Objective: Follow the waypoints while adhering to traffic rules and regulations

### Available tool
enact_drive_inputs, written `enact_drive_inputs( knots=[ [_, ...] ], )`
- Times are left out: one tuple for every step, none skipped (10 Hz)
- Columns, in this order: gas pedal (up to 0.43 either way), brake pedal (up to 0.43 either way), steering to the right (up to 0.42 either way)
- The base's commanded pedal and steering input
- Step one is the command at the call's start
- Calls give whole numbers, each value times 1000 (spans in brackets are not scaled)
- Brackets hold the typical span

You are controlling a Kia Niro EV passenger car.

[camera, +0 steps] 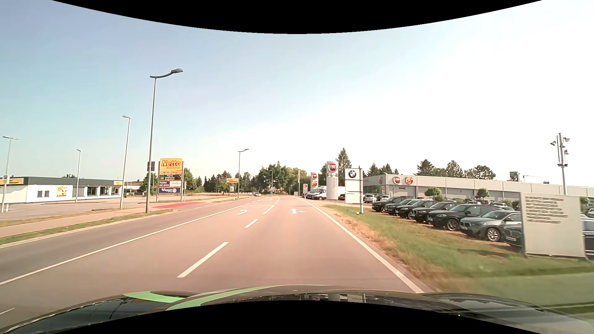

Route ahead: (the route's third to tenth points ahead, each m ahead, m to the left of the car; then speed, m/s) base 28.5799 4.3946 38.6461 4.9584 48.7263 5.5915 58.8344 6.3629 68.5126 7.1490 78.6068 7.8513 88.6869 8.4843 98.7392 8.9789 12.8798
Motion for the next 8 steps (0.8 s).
enact_drive_inputs(
  knots=[
    [98,0,-6],
    [98,0,-6],
    [98,0,-6],
    [98,0,-6],
    [98,0,-6],
    [98,0,-6],
    [98,0,-6],
    [98,0,-6]
  ],
)
